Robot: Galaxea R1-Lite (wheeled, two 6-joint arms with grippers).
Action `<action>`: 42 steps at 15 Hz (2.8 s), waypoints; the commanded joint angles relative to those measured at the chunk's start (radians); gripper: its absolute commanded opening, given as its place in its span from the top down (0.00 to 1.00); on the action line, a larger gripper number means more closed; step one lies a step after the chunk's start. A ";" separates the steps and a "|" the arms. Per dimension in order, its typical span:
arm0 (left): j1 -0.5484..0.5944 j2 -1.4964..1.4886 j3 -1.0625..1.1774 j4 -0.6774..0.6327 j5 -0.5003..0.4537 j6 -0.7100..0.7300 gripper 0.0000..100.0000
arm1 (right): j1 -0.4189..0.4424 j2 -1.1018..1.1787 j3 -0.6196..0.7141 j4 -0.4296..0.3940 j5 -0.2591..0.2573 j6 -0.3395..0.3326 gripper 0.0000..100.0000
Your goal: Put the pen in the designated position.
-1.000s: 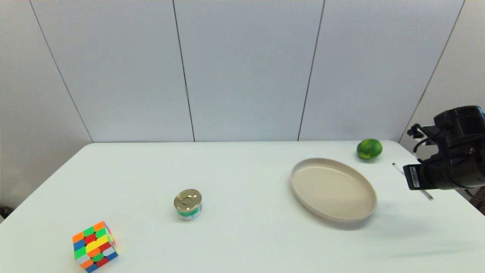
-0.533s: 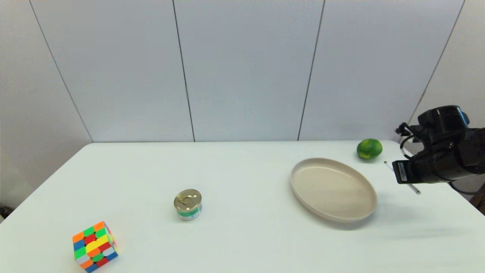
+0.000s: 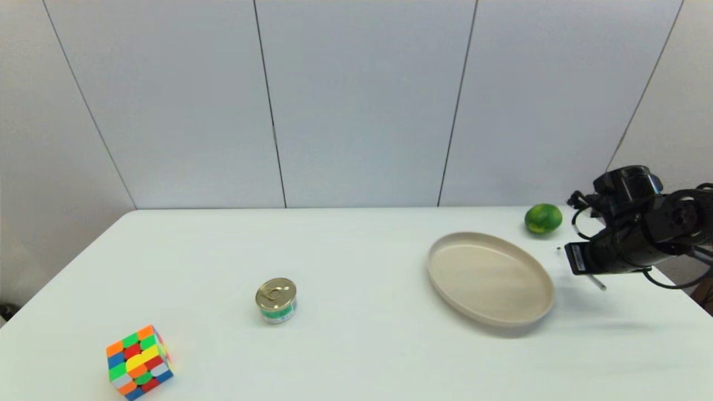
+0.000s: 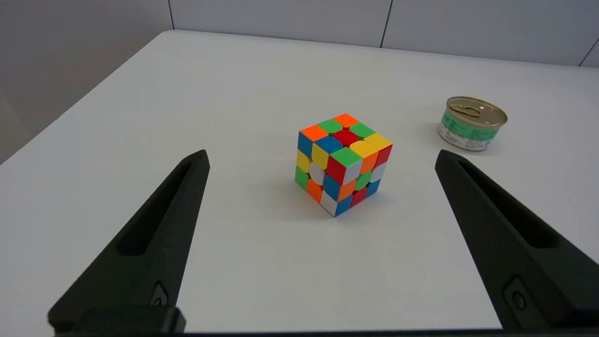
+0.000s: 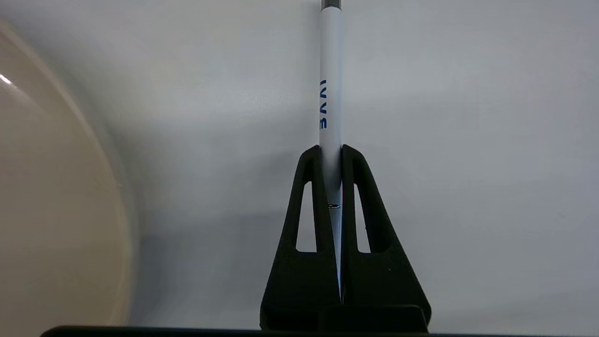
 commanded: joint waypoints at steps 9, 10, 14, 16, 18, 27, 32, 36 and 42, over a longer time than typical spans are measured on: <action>0.000 0.000 0.000 -0.001 0.000 -0.001 0.00 | -0.006 0.034 -0.009 0.046 -0.001 -0.001 1.00; 0.000 0.000 0.000 -0.001 0.000 -0.001 0.00 | -0.006 0.036 -0.014 0.045 -0.001 -0.001 1.00; 0.000 0.000 0.000 -0.001 0.000 0.000 0.00 | -0.006 0.036 -0.023 0.029 -0.012 -0.001 0.00; 0.001 0.000 0.000 -0.001 0.000 -0.001 0.00 | -0.006 0.040 -0.035 0.031 -0.026 -0.001 0.00; 0.001 0.000 0.000 -0.001 0.000 -0.001 0.00 | -0.007 0.044 -0.037 0.033 -0.027 -0.001 0.00; 0.000 0.000 0.000 -0.001 0.000 -0.001 0.00 | -0.032 -0.001 -0.038 0.028 -0.044 -0.004 0.00; 0.000 0.000 0.000 -0.001 0.000 0.000 0.00 | -0.035 -0.177 0.005 0.042 -0.049 -0.016 0.00; 0.000 0.000 0.000 -0.001 0.000 0.000 0.00 | -0.018 -0.480 0.089 0.066 -0.038 -0.039 0.00; 0.001 0.000 0.000 -0.001 0.000 0.000 0.00 | -0.013 -0.993 0.390 0.066 -0.036 -0.124 0.00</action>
